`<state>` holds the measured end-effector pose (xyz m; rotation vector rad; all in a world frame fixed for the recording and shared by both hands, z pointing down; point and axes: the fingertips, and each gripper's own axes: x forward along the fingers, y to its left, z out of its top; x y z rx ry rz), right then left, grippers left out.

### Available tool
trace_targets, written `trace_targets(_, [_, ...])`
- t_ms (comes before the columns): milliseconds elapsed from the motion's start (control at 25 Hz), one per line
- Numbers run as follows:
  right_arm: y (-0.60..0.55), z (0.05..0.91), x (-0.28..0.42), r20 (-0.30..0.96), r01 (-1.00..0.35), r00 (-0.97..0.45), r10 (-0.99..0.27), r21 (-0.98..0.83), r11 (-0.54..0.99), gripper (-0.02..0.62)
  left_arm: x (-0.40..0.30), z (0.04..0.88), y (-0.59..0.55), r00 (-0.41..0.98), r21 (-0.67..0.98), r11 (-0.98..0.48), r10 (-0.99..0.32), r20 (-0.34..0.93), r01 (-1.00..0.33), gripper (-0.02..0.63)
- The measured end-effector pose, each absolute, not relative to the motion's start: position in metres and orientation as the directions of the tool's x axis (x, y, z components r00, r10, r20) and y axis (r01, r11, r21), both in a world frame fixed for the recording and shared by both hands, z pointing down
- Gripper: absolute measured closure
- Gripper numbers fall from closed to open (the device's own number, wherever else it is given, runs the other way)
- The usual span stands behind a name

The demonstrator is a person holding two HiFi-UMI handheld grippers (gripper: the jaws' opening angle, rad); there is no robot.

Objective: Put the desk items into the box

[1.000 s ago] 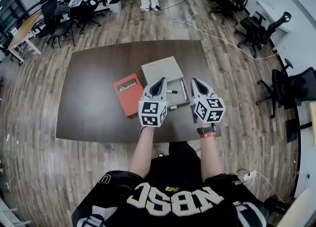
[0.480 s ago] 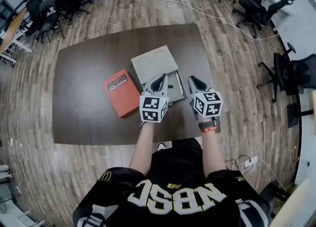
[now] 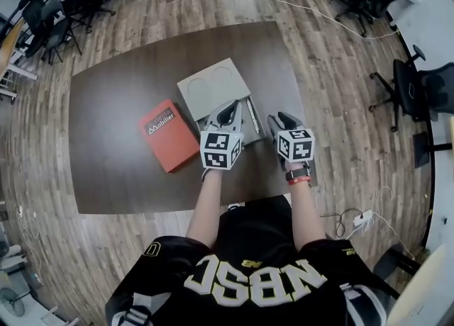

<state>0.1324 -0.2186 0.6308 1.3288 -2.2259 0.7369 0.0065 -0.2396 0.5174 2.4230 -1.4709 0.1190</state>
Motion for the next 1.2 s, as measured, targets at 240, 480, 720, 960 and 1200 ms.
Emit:
trace_targets(240, [-0.215, 0.680, 0.157, 0.701, -0.913, -0.389, -0.597, -0.209, 0.350, 0.439, 0.029, 0.538, -0.252, 0.501, 0.224, -0.454, -0.826, 0.258, -0.862, 0.592])
trace_targets(480, [-0.202, 0.721, 0.162, 0.765, -0.921, -0.364, -0.531, -0.209, 0.330, 0.440, 0.038, 0.552, -0.257, 0.517, 0.231, -0.466, -0.808, 0.283, -0.854, 0.592])
trace_targets(720, [-0.189, 0.751, 0.161, 0.808, -0.930, -0.335, -0.484, -0.203, 0.305, 0.460, 0.033, 0.562, -0.258, 0.513, 0.234, -0.459, -0.801, 0.309, -0.857, 0.592])
trace_targets(960, [-0.189, 0.761, 0.169, 0.826, -0.940, -0.296, -0.479, -0.163, 0.299, 0.533, 0.030, 0.570, -0.257, 0.509, 0.243, -0.450, -0.796, 0.327, -0.859, 0.592])
trace_targets(1200, [-0.192, 0.755, 0.173, 0.804, -0.939, -0.335, -0.490, -0.246, 0.239, 0.548, 0.027, 0.571, -0.257, 0.504, 0.243, -0.444, -0.798, 0.330, -0.862, 0.592])
